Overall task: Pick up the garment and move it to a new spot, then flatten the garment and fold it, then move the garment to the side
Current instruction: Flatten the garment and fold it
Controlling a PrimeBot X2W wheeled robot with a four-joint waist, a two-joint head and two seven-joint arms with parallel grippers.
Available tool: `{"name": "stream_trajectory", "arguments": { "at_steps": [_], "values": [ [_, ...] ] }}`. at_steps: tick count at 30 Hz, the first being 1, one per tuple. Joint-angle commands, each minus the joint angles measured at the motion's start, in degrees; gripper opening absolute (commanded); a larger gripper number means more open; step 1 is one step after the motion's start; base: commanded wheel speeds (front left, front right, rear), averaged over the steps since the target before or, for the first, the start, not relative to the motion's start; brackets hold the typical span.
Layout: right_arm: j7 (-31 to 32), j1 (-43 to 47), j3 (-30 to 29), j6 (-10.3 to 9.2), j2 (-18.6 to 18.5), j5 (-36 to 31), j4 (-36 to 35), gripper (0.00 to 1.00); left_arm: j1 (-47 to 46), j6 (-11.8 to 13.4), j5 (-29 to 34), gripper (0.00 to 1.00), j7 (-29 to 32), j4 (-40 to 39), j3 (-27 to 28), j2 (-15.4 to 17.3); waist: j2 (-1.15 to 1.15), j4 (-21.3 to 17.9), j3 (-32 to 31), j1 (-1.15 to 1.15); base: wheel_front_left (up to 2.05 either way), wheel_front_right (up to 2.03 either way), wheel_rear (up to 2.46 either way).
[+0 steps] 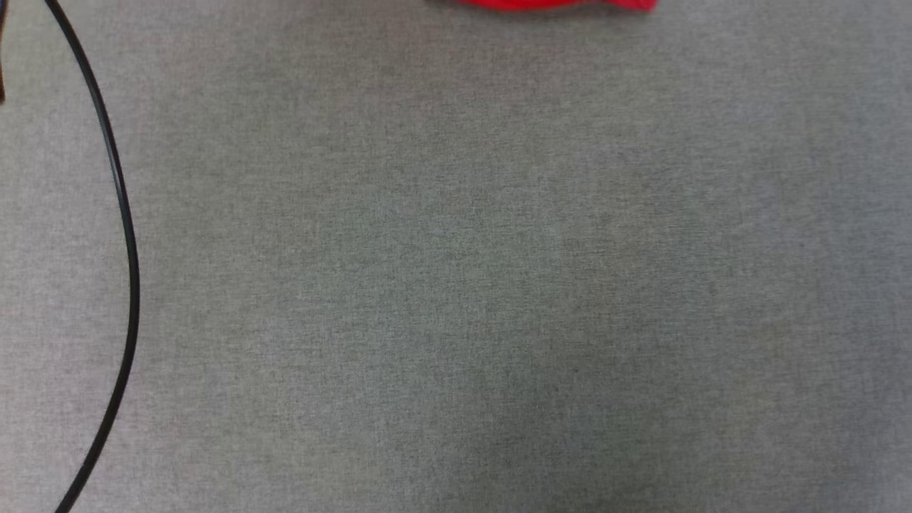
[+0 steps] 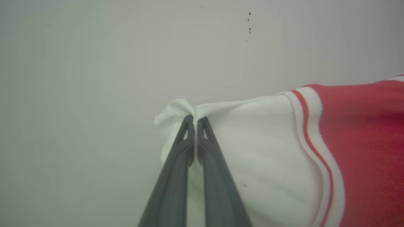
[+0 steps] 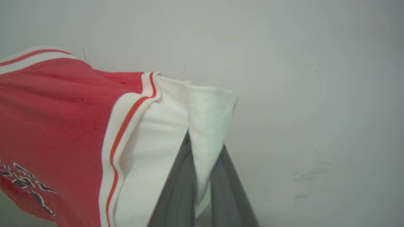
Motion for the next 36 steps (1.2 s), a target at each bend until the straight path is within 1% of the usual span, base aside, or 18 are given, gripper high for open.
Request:
{"name": "stream_trajectory", "arguments": {
  "at_steps": [1, 4, 9, 13, 20, 23, 26, 31, 32, 36],
  "values": [
    [-0.81, -1.54, 0.41, -0.16, -0.85, -0.85, 1.67, 0.0, -1.21, -0.1, -0.05, 0.0, -0.82, 1.66, 0.39, 0.74, 0.0, 0.38, 0.48, -0.01, 0.0, 0.0, 0.0],
    [-2.19, -4.19, 1.61, -0.16, -0.66, -0.58, 4.06, 0.0, -3.01, -0.53, -0.27, 0.0, -1.85, 4.09, 0.56, 0.43, 0.0, 0.41, 2.54, -0.01, 0.0, 0.0, 0.0],
    [-4.75, -6.6, 4.1, -0.16, 0.6, 0.82, 6.92, 0.0, -4.38, -2.5, -1.25, 0.0, -3.36, 8.17, 0.53, -0.42, 0.0, 0.42, 5.96, -0.01, 0.0, 0.0, 0.0],
    [-5.97, -6.4, 6.36, -0.15, 1.63, 2.76, 9.33, 0.0, -2.85, -4.22, -2.94, 0.0, -4.54, 12.01, 0.96, -1.48, 0.0, 0.31, 8.14, -0.01, 0.0, 0.0, 0.0],
    [-7.59, -4.51, 10.7, -0.14, 1.82, 6.57, 11.98, 0.0, -0.63, -7.49, -5.87, 0.0, -6.16, 17.89, 1.82, -3.35, 0.0, 0.44, 10.47, -0.01, 0.0, 0.0, 0.0],
    [-9.15, -1.48, 12.98, -0.14, 1.36, 8.76, 11.79, 0.0, 1.95, -8.81, -6.87, 0.0, -7.9, 20.0, 1.97, -4.03, 0.0, 0.61, 10.11, -0.01, 0.0, 0.0, 0.0],
    [-11.27, 3.92, 15.05, -0.13, 0.94, 11.69, 10.78, 0.0, 6.75, -9.64, -7.2, 0.0, -10.45, 21.63, 1.77, -4.26, 0.0, 0.61, 8.79, -0.01, 0.0, 0.0, 0.0],
    [-15.03, 15.47, 17.8, -0.14, -1.28, 15.47, 8.9, 0.0, 17.27, -11.5, -8.54, 0.0, -13.88, 22.95, 1.83, -5.09, 0.0, 0.85, 4.86, -0.01, 0.0, 0.0, 0.0],
    [-15.88, 17.87, 18.15, -0.14, -1.51, 16.45, 8.23, 0.0, 19.47, -11.68, -9.56, 0.0, -14.42, 22.79, 2.36, -5.45, 0.0, 0.98, 4.03, -0.01, 0.0, 0.0, 0.0],
    [-18.77, 28.27, 18.76, -0.14, -3.12, 19.04, 5.65, 0.0, 29.42, -12.27, -10.07, 0.0, -15.55, 21.64, 2.06, -6.37, 0.0, 1.44, 0.06, -0.01, 0.0, 0.0, 0.0]
  ]
}}
